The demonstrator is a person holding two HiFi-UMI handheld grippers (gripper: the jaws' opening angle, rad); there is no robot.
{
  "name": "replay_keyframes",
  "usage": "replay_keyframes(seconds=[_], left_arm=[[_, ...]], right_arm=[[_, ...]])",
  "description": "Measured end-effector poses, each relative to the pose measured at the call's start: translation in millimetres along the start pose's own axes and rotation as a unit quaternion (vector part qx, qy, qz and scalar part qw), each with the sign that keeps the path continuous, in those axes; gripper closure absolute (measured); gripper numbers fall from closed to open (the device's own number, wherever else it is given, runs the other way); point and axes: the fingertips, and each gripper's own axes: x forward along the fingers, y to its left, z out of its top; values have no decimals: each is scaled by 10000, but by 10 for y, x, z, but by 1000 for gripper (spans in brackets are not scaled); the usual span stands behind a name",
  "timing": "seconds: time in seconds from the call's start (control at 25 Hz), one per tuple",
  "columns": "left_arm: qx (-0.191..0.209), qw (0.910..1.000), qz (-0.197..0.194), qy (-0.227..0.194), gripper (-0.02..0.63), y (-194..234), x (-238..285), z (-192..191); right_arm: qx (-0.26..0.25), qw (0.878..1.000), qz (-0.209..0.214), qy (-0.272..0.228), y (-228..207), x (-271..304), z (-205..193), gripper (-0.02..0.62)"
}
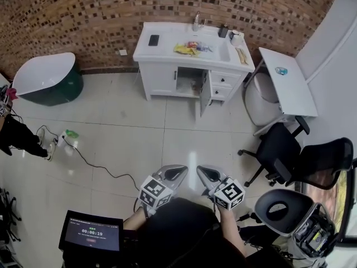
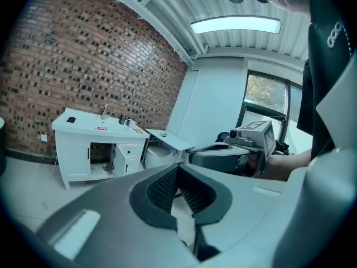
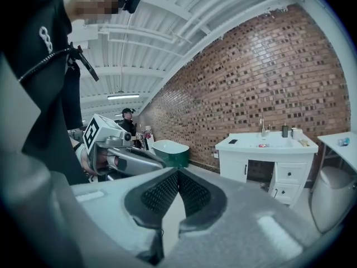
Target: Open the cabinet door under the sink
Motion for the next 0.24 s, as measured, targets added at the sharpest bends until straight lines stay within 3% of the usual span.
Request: replay_keyframes(seconds=[0.24], left_arm=[[132, 9999, -91, -15, 591, 50, 51, 15]], right_arm=[[-39, 9999, -114, -28, -48, 23, 7, 604]])
